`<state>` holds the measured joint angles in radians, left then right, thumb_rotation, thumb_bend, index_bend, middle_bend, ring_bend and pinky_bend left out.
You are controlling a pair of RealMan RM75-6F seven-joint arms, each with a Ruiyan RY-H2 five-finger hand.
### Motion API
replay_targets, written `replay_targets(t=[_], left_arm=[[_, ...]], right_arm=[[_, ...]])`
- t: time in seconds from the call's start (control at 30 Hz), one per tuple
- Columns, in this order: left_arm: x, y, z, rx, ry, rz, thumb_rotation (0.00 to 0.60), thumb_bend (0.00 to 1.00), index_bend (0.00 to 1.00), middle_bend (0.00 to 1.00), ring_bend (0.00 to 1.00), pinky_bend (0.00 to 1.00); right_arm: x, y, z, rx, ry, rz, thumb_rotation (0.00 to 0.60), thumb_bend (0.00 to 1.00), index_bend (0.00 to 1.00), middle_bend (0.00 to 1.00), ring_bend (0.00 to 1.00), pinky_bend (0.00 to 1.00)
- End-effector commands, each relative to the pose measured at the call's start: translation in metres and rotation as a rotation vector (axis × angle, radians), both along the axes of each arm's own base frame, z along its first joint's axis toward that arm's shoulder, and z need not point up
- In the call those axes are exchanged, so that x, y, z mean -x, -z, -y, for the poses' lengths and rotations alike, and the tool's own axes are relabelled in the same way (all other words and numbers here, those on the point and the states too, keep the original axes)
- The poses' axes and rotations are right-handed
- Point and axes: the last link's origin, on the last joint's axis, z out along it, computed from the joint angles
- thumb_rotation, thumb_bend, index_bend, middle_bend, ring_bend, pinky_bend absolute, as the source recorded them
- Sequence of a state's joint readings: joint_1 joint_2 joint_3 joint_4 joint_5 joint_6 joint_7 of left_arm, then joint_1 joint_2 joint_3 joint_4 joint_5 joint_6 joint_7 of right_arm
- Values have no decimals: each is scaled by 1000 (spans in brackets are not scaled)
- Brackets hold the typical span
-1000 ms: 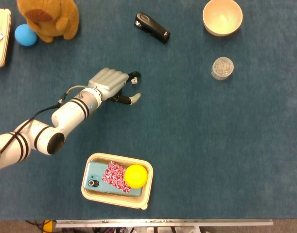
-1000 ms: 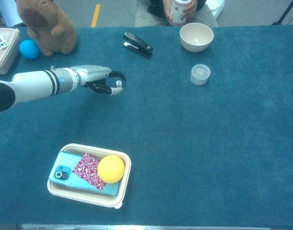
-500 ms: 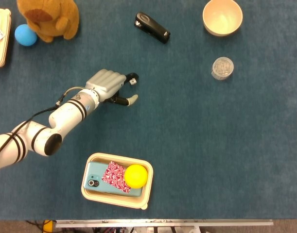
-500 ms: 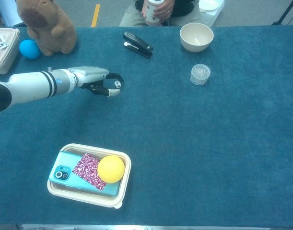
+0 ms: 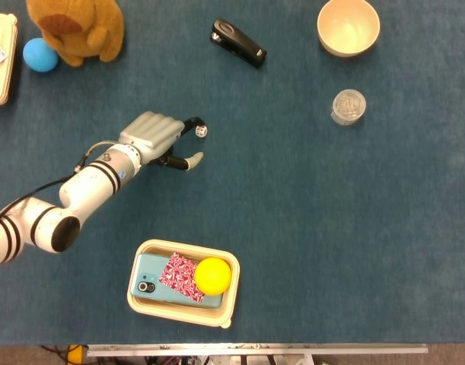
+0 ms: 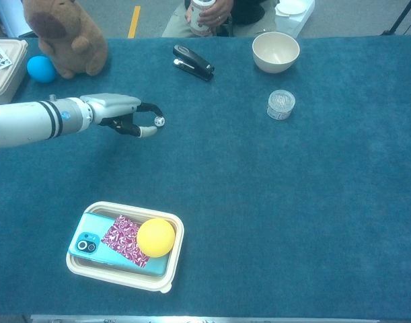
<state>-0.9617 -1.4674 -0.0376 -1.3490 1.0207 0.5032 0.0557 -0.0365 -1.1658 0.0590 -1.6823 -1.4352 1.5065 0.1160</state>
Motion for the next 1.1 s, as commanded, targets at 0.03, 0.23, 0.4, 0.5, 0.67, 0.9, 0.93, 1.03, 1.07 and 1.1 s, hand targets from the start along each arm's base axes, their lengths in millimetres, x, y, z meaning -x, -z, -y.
replay_targets(t=[0.03, 0.23, 0.4, 0.5, 0.67, 0.9, 0.93, 1.03, 1.07, 1.1], left_arm=[[2, -4, 1, -8, -2, 1, 158, 364, 97, 1000, 1000, 1000], [-2, -14, -1, -40, 5, 20, 156, 364, 97, 1000, 1000, 1000], [-4, -30, 1, -108, 11, 70, 155, 364, 97, 1000, 1000, 1000], [0, -44, 5, -177, 11, 116, 154, 364, 96, 1000, 962, 1000], [9, -75, 18, -302, 15, 189, 154, 364, 94, 928, 774, 937], [33, -114, 47, -481, 18, 271, 156, 364, 97, 652, 547, 795], [37, -119, 51, -505, 18, 277, 156, 364, 100, 610, 518, 740], [53, -134, 66, -581, 7, 291, 156, 364, 117, 504, 416, 586], [60, -140, 72, -605, -3, 287, 156, 364, 124, 464, 367, 527], [66, -144, 76, -626, -5, 277, 157, 364, 129, 426, 327, 477]], right_arm=[[-1, 0, 0, 0, -2, 1, 600, 290, 373, 231, 14, 63], [-2, -1, 0, 4, -5, 2, 600, 290, 373, 231, 14, 63], [1, -4, 0, 15, 5, 4, 600, 290, 373, 231, 14, 63], [2, -6, -1, 21, 8, 3, 600, 289, 373, 232, 14, 63], [4, -10, -2, 32, 13, -2, 600, 290, 373, 231, 14, 63], [5, -14, -5, 45, 16, -1, 600, 290, 373, 231, 14, 63], [5, -14, -5, 49, 16, -1, 600, 290, 373, 231, 14, 63], [6, -17, -6, 59, 16, -4, 600, 290, 373, 231, 14, 63], [6, -18, -7, 63, 17, -4, 600, 290, 373, 231, 14, 63], [6, -19, -7, 66, 17, -6, 600, 290, 373, 231, 14, 63]])
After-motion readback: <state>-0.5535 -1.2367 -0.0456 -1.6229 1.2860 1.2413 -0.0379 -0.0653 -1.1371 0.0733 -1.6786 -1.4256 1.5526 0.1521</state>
